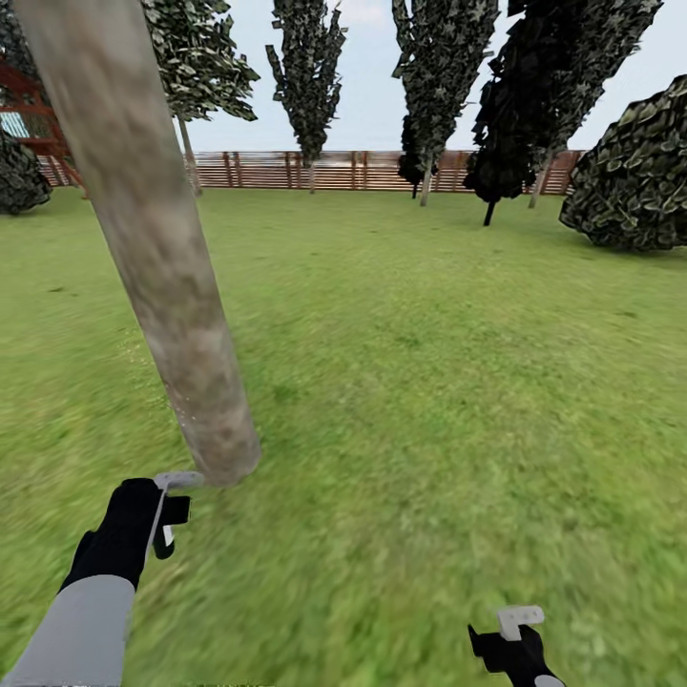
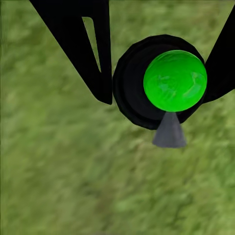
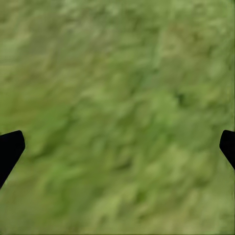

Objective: In the garden, pick up the pesticide atomizer on the floor and spray pesticide onto both trees until each tree trunk is fully covered.

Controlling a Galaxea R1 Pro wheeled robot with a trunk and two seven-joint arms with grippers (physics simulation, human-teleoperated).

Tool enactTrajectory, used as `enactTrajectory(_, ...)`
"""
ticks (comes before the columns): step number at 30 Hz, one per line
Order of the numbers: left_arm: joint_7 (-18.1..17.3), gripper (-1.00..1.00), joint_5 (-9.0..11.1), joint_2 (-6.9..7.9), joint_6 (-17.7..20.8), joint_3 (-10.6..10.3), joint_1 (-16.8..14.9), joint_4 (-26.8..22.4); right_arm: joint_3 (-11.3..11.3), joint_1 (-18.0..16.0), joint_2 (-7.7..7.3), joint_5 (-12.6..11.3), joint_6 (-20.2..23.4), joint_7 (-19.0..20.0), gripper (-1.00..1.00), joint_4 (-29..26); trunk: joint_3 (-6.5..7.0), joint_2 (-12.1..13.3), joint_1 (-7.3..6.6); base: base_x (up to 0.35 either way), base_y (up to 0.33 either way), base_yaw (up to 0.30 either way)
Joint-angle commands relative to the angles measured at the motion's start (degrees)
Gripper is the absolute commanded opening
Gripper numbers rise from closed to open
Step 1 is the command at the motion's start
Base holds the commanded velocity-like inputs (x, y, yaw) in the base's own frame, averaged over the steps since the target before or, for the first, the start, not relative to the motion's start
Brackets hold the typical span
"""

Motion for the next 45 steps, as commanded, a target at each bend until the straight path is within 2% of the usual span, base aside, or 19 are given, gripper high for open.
enactTrajectory(1,-0.55,-1.0,-0.48,0.07,0.18,0.05,-0.19,-0.46,-0.24,-0.03,0.02,0.59,-0.17,-0.07,1.0,0.06,-0.05,-0.02,-0.01,0.017,-0.012,0.277)
enactTrajectory(4,-0.64,-1.0,-0.08,-0.02,0.49,0.0,-1.03,-1.58,-0.2,-0.03,0.07,0.59,-0.17,-0.07,1.0,0.07,-0.05,-0.02,-0.01,0.006,-0.004,0.277)
enactTrajectory(9,-0.88,-1.0,1.21,-0.78,0.91,-0.57,-6.03,-0.96,-0.26,-0.03,0.02,0.58,-0.17,-0.07,1.0,0.0,-0.05,-0.02,-0.01,0.001,0.0,0.173)
enactTrajectory(11,-0.91,-1.0,1.37,-1.82,1.39,-2.27,-7.42,-0.88,-0.27,-0.03,-0.04,0.61,-0.17,-0.07,1.0,0.05,-0.05,-0.02,-0.01,0.0,0.0,0.019)
enactTrajectory(13,-1.03,-1.0,1.46,-2.61,3.36,-6.26,-7.91,-0.81,-0.27,-0.03,-0.09,0.62,-0.17,-0.07,1.0,0.07,-0.05,-0.02,-0.01,0.0,0.0,0.004)
enactTrajectory(15,-1.35,-1.0,1.55,-2.72,4.74,-7.4,-8.27,-0.8,-0.27,-0.03,-0.09,0.62,-0.17,-0.07,1.0,0.08,-0.05,-0.02,-0.01,0.0,0.0,0.001)
enactTrajectory(17,-2.19,-1.0,1.55,-2.42,5.37,-7.74,-8.15,-0.8,-0.27,-0.03,-0.15,0.62,-0.16,-0.07,1.0,0.08,-0.05,-0.02,-0.01,0.0,0.0,0.0)
enactTrajectory(21,-7.4,-1.0,1.23,-1.96,6.61,-8.15,-7.84,-0.8,-0.27,-0.03,-0.1,0.62,-0.09,-0.07,1.0,0.05,-0.05,-0.02,-0.01,0.114,0.001,0.0)
enactTrajectory(27,-8.35,-1.0,1.01,-1.66,7.83,-8.11,-8.26,-0.72,-0.27,-0.03,-0.1,0.61,-0.09,-0.07,1.0,-0.01,-0.05,-0.02,-0.01,0.312,0.106,-0.074)
enactTrajectory(28,-8.37,-1.0,1.0,-1.37,7.97,-8.11,-8.3,-0.7,-0.27,-0.03,-0.1,0.61,-0.09,-0.07,1.0,0.01,-0.05,-0.02,-0.01,0.323,0.161,-0.251)
enactTrajectory(29,-8.44,-1.0,1.06,-0.27,8.16,-8.14,-8.33,-0.64,-0.27,-0.03,-0.1,0.62,-0.09,-0.07,1.0,0.0,-0.05,-0.02,-0.01,0.312,0.166,-0.28)
enactTrajectory(32,-8.47,-1.0,1.08,1.62,8.22,-8.19,-8.2,-0.55,-0.27,-0.03,-0.1,0.62,-0.08,-0.07,1.0,-0.01,-0.05,-0.02,-0.01,0.254,0.125,-0.156)
enactTrajectory(35,-8.48,-1.0,1.08,1.89,8.25,-8.54,-8.09,-0.61,-0.27,-0.03,-0.1,0.61,-0.08,-0.07,1.0,-0.01,-0.05,-0.02,-0.01,0.059,0.025,-0.025)
enactTrajectory(37,-8.48,-1.0,1.17,1.9,8.42,-10.04,-8.36,-0.62,-0.27,-0.03,-0.1,0.62,-0.08,-0.07,1.0,-0.01,-0.05,-0.02,-0.01,0.011,0.005,-0.005)
enactTrajectory(39,-8.54,-1.0,1.27,2.65,8.67,-10.68,-8.51,-0.66,-0.27,-0.03,-0.1,0.59,-0.08,-0.07,1.0,0.0,-0.05,-0.02,-0.01,0.003,0.001,-0.001)
enactTrajectory(43,-10.05,-1.0,1.53,7.67,8.88,-10.76,-8.56,-0.64,-0.27,-0.03,-0.1,0.62,-0.08,-0.07,1.0,0.04,-0.05,-0.02,-0.01,0.0,0.0,0.0)
enactTrajectory(44,-12.39,-1.0,1.51,8.44,8.92,-11.04,-8.5,-0.63,-0.27,-0.03,-0.1,0.61,-0.08,-0.07,1.0,0.03,-0.05,-0.02,-0.01,0.0,0.0,0.0)
enactTrajectory(45,-13.23,-1.0,1.49,8.32,8.93,-11.16,-8.51,-0.62,-0.27,-0.03,-0.1,0.6,-0.08,-0.07,1.0,0.05,-0.05,-0.02,-0.01,0.0,0.0,0.0)
